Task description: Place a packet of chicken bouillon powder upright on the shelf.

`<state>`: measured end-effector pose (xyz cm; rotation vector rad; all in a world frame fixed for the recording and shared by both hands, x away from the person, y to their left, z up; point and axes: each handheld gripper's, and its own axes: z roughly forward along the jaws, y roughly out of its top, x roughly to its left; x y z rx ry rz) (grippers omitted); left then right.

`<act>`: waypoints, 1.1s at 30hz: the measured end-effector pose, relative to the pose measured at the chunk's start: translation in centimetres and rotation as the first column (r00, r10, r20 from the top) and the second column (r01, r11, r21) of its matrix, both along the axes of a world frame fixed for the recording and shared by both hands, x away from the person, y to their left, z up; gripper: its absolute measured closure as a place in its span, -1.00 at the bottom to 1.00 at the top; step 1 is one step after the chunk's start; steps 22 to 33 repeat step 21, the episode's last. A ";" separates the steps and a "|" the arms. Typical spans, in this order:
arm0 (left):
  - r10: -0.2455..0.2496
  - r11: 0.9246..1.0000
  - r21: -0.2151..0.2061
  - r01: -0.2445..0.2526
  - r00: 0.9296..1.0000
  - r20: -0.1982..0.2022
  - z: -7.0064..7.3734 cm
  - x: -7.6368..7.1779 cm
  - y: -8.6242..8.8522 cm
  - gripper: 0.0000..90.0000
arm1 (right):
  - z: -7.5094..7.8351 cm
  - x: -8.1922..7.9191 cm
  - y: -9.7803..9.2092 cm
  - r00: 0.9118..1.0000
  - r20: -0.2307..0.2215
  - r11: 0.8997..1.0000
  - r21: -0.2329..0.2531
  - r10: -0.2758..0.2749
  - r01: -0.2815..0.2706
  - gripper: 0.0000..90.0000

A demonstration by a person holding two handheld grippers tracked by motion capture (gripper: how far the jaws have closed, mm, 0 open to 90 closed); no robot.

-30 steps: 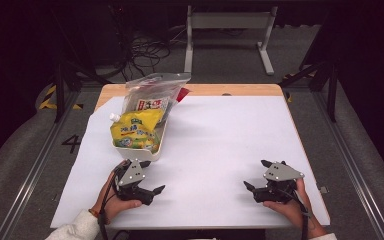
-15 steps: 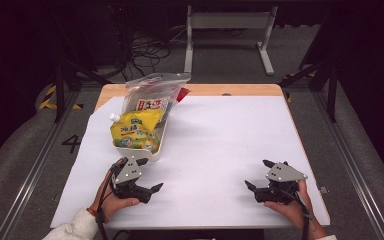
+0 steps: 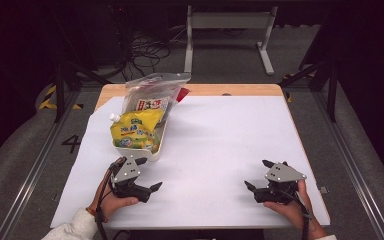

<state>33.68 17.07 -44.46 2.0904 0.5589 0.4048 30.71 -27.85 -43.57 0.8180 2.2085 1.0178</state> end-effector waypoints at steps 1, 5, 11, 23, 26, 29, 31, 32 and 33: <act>0.000 1.000 -0.002 0.000 1.000 -0.001 0.0 0.0 0.0 -0.84 | 0.0 0.0 0.0 1.000 -0.001 1.000 0.002 0.002 -0.002 -0.77; 0.001 1.000 0.000 -0.001 1.000 0.003 0.1 0.0 0.0 -0.84 | 0.0 0.0 0.0 1.000 0.000 1.000 0.003 0.001 -0.001 -0.77; 0.008 1.000 -0.009 -0.008 1.000 -0.002 0.1 0.2 0.2 -0.84 | -0.1 0.0 0.0 1.000 0.000 1.000 -0.004 0.003 -0.003 -0.77; -0.020 0.999 -0.028 0.020 1.000 -0.007 0.2 0.5 0.3 -0.85 | -0.1 -0.3 0.0 1.000 0.002 1.000 -0.011 -0.015 0.015 -0.77; -0.020 0.999 -0.028 0.020 1.000 -0.007 0.2 0.5 0.3 -0.85 | -0.1 -0.3 0.0 1.000 0.002 1.000 -0.011 -0.015 0.015 -0.77; -0.020 0.999 -0.028 0.020 1.000 -0.007 0.2 0.5 0.3 -0.85 | -0.1 -0.3 0.0 1.000 0.002 1.000 -0.011 -0.015 0.015 -0.77; -0.020 0.999 -0.028 0.020 1.000 -0.007 0.2 0.5 0.3 -0.85 | -0.1 -0.3 0.0 1.000 0.002 1.000 -0.011 -0.015 0.015 -0.77; -0.020 0.999 -0.028 0.020 1.000 -0.007 0.2 0.5 0.3 -0.85 | -0.1 -0.3 0.0 1.000 0.002 1.000 -0.011 -0.015 0.015 -0.77; -0.020 0.999 -0.028 0.020 1.000 -0.007 0.2 0.5 0.3 -0.85 | -0.1 -0.3 0.0 1.000 0.002 1.000 -0.011 -0.015 0.015 -0.77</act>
